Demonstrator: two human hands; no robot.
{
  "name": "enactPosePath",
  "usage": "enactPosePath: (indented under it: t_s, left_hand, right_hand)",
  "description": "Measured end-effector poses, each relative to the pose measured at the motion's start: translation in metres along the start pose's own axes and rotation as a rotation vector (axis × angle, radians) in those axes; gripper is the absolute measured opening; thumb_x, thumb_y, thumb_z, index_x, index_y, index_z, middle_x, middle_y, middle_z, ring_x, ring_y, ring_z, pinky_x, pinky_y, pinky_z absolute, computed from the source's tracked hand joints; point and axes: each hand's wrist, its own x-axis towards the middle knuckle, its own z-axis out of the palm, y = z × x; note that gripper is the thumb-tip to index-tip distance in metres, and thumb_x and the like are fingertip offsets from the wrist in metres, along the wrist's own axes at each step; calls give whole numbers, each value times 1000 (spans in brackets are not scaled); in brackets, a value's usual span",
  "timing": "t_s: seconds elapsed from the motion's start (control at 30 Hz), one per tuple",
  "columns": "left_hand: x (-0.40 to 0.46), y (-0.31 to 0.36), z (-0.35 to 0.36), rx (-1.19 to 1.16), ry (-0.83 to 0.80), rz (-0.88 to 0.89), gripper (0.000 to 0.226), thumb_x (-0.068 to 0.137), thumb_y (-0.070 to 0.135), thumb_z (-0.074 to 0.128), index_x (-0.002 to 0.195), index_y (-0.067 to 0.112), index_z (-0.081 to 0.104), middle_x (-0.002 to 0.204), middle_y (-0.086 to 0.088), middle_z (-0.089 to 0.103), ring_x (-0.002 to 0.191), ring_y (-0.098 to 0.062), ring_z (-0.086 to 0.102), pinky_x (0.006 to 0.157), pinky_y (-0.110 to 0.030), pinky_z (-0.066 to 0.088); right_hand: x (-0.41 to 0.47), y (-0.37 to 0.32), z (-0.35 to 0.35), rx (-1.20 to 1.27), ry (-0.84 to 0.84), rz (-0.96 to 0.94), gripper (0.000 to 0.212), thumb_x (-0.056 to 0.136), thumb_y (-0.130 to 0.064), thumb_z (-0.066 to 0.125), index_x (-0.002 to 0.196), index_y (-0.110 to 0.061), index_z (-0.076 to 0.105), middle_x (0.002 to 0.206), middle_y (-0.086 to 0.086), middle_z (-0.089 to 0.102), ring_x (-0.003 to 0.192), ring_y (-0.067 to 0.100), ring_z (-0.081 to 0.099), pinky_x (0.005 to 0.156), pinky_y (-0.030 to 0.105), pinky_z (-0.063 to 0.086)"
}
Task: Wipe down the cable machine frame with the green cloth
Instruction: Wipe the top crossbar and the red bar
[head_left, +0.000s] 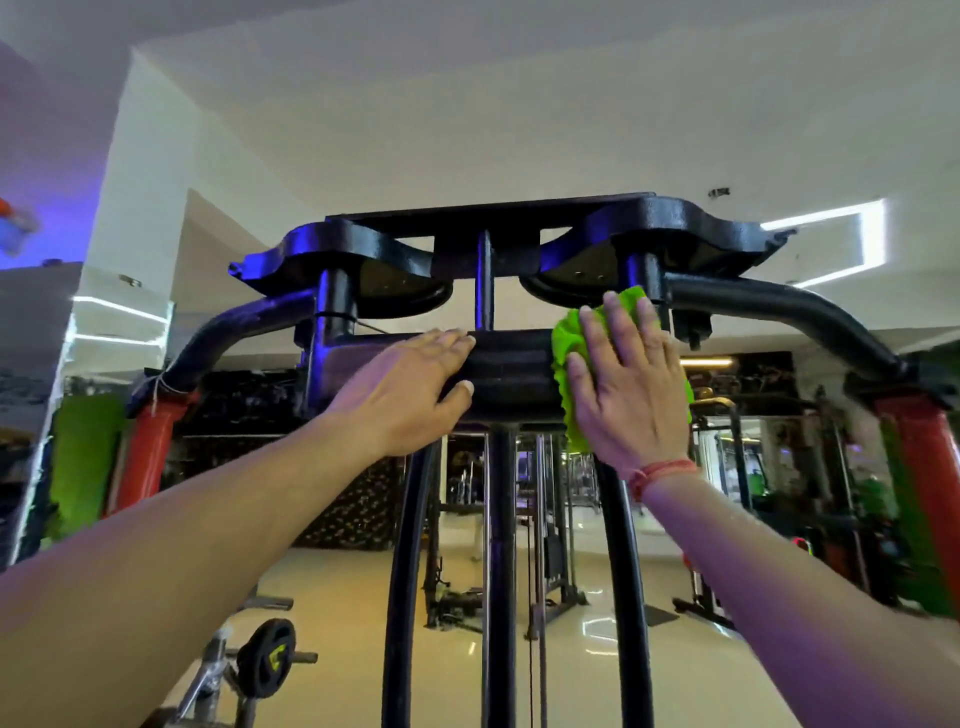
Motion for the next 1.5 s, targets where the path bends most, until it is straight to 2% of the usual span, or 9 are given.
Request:
enactPosePath:
  t_s: [0.2, 0.37, 0.53, 0.67, 0.83, 0.97, 1.13, 1.27, 1.5]
  left_hand:
    - [-9, -25, 5, -68, 9, 54, 63, 103, 46, 39, 160, 22, 23, 167, 5, 18, 154, -9, 10, 127, -32, 10]
    - [-14, -39, 6, -87, 5, 61, 63, 103, 46, 38, 160, 24, 21, 167, 7, 17, 154, -8, 9, 127, -36, 11]
    - [-16, -49, 11, -102, 22, 64, 65, 101, 50, 35, 160, 24, 23, 167, 7, 18, 154, -8, 9, 126, -39, 15]
    - [-23, -56, 15, -120, 45, 47, 63, 102, 46, 39, 159, 23, 24, 167, 7, 20, 154, -7, 9, 126, -38, 15]
    - [-26, -54, 15, -181, 64, -6, 64, 102, 41, 42, 160, 22, 23, 167, 5, 18, 154, -8, 9, 126, -30, 9]
    - [-27, -57, 18, -144, 72, -36, 65, 100, 44, 37, 160, 21, 24, 167, 4, 19, 155, -11, 11, 127, -38, 15]
    - [-31, -75, 30, -86, 83, -71, 77, 89, 56, 23, 158, 23, 27, 166, 3, 23, 154, -14, 13, 124, -47, 22]
    - [-40, -84, 32, -119, 113, -118, 78, 89, 56, 23, 159, 21, 23, 167, 1, 20, 155, -14, 8, 125, -46, 19]
    - [-51, -102, 34, -121, 142, -147, 75, 94, 54, 25, 161, 22, 14, 168, 4, 9, 155, -12, 3, 125, -46, 18]
  right_hand:
    - [-4, -24, 8, -121, -95, -243, 58, 105, -57, 25, 159, -36, 20, 169, -4, 13, 156, 21, 9, 124, 47, 19]
    - [-12, -38, 10, -105, -16, 72, 60, 104, -55, 28, 160, -33, 21, 169, 0, 11, 156, 26, 6, 125, 50, 14]
    - [7, -49, 10, -153, -142, -350, 58, 105, -58, 23, 159, -40, 15, 169, -7, 13, 156, 21, 9, 124, 46, 19]
    - [-2, -52, 10, -99, -131, -103, 58, 105, -59, 20, 159, -42, 8, 169, -9, 3, 157, 20, -2, 126, 47, 8]
    - [2, -63, 12, -145, -182, -430, 57, 106, -58, 22, 160, -41, 13, 169, -9, 6, 157, 21, 4, 125, 48, 15]
    - [3, -63, 11, -87, -130, -157, 57, 105, -57, 23, 160, -39, 16, 169, -8, 10, 156, 22, 6, 124, 49, 18]
    - [6, -74, 13, -144, -224, -564, 56, 106, -57, 21, 159, -42, 12, 169, -10, 7, 157, 21, 3, 126, 46, 13]
    - [7, -82, 14, -127, -206, -353, 57, 106, -58, 22, 159, -41, 15, 169, -9, 8, 157, 23, 5, 123, 50, 19]
    - [36, -100, 9, -104, -295, -507, 54, 104, -62, 18, 157, -49, 16, 169, -10, 7, 156, 21, 6, 124, 50, 19]
